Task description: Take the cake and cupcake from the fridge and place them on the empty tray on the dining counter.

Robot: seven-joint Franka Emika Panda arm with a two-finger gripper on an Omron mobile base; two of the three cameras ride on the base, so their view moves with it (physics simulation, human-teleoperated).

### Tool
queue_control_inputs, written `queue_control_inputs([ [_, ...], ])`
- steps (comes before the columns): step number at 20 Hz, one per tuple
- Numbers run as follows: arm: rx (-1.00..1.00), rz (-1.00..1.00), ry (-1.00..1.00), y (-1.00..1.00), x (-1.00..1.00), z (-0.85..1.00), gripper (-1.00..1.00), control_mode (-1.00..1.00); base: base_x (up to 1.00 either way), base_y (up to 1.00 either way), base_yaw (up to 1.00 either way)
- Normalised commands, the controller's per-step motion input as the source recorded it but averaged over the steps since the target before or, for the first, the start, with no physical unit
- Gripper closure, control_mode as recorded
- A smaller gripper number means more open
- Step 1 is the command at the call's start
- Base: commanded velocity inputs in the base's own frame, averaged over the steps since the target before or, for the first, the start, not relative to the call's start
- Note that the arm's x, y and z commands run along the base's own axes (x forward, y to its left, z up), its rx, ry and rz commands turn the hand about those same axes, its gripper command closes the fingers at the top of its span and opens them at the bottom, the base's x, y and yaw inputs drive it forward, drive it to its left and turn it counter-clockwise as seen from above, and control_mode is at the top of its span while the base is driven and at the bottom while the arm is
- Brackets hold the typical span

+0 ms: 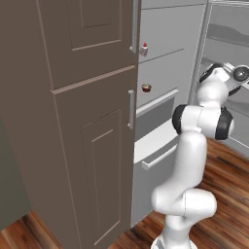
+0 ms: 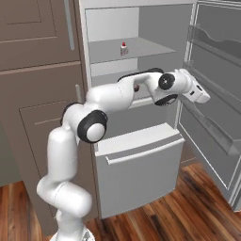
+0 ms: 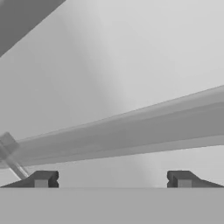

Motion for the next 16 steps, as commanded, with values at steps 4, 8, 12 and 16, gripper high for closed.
queue_control_inputs([
  [4, 0.00, 0.14, -0.01, -0.08, 0.95, -0.19, -1.00, -1.00, 0.00, 0.00, 0.00],
  [8, 0.00, 0.18, -0.04, -0.26, 0.63, -0.03, -1.00, -1.00, 0.00, 0.00, 0.00],
  [12, 0.00, 0.14, -0.07, -0.30, 0.04, 0.08, -1.00, -1.00, 0.00, 0.00, 0.00],
  [16, 0.00, 0.10, -0.11, -0.18, -0.07, 0.17, -1.00, -1.00, 0.00, 0.00, 0.00],
])
